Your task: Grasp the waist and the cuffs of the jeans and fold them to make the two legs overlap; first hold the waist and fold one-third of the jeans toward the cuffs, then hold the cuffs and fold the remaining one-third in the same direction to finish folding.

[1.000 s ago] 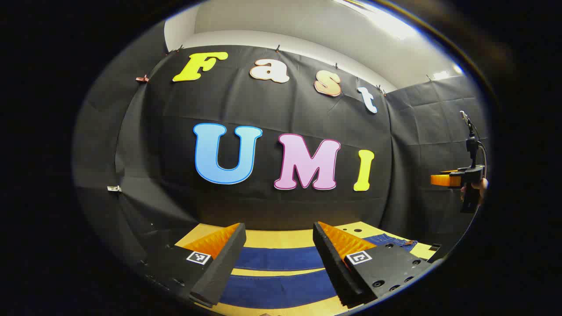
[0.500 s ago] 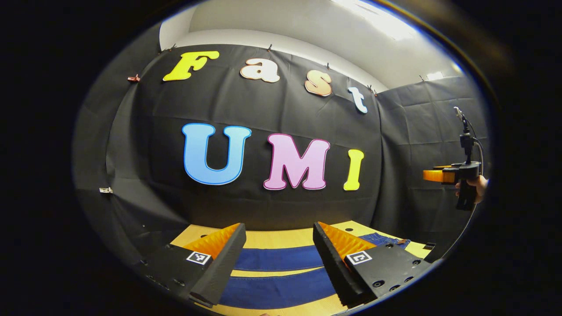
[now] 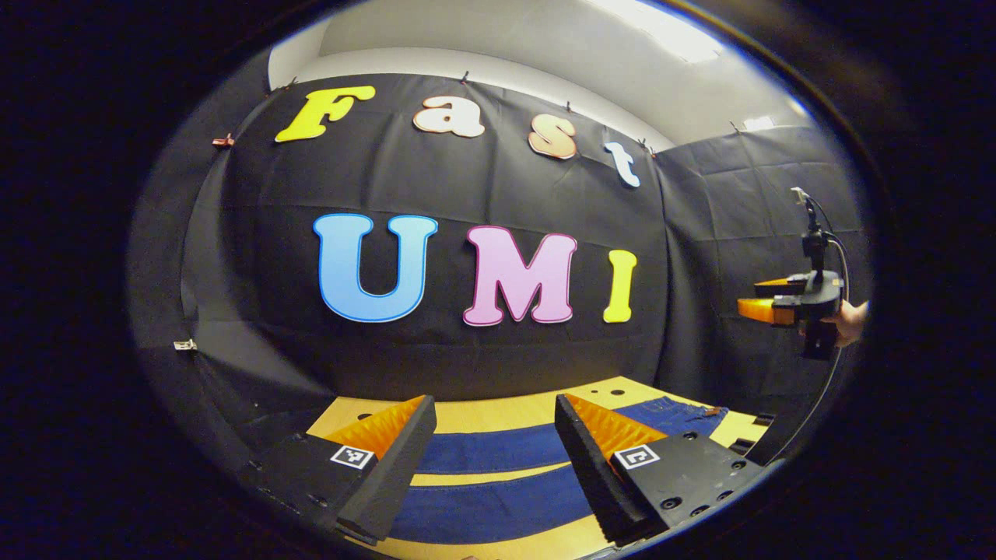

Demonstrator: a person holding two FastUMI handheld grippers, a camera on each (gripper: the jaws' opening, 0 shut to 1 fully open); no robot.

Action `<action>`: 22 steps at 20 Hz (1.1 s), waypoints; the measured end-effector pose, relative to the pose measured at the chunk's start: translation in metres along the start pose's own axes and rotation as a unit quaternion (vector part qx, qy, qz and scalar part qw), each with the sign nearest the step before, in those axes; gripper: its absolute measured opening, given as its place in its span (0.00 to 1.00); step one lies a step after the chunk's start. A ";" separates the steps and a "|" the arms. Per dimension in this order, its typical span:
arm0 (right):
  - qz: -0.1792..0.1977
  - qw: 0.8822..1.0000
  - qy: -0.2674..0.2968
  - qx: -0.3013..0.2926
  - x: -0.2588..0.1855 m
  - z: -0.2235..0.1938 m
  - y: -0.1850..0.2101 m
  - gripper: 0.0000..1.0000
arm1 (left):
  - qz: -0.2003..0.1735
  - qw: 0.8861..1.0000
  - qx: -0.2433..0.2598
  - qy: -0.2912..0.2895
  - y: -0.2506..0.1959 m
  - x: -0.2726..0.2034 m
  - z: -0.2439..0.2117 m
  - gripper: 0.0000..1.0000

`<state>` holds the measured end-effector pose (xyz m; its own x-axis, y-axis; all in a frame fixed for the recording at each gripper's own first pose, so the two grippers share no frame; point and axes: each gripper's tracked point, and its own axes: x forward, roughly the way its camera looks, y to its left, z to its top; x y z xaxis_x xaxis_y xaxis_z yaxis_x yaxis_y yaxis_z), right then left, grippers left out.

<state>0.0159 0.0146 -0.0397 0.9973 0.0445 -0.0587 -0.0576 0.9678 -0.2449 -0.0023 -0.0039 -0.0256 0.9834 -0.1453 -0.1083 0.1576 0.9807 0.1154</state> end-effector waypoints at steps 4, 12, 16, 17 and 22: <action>0.036 0.998 0.055 -0.014 0.028 -0.053 0.012 0.96 | -0.060 0.993 0.039 0.090 0.016 -0.009 -0.080 0.96; 0.200 0.955 0.198 -0.092 0.073 -0.193 0.055 0.97 | -0.140 0.930 0.100 0.325 0.068 0.005 -0.236 0.98; 0.321 0.901 0.253 -0.148 0.079 -0.260 0.077 0.97 | -0.218 0.855 0.167 0.441 0.102 -0.003 -0.290 0.98; 0.349 0.884 0.268 -0.160 0.078 -0.278 0.081 0.97 | -0.241 0.829 0.179 0.472 0.109 -0.009 -0.303 0.99; 0.446 0.762 0.413 -0.224 0.055 -0.382 0.055 0.97 | -0.313 0.725 0.285 0.543 0.137 -0.023 -0.329 0.98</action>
<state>0.0501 -0.0238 -0.4261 0.1946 0.2850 -0.9386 -0.8896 0.4544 -0.0464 -0.0327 0.1762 -0.3321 0.1015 -0.0463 -0.9938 0.8582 0.5093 0.0639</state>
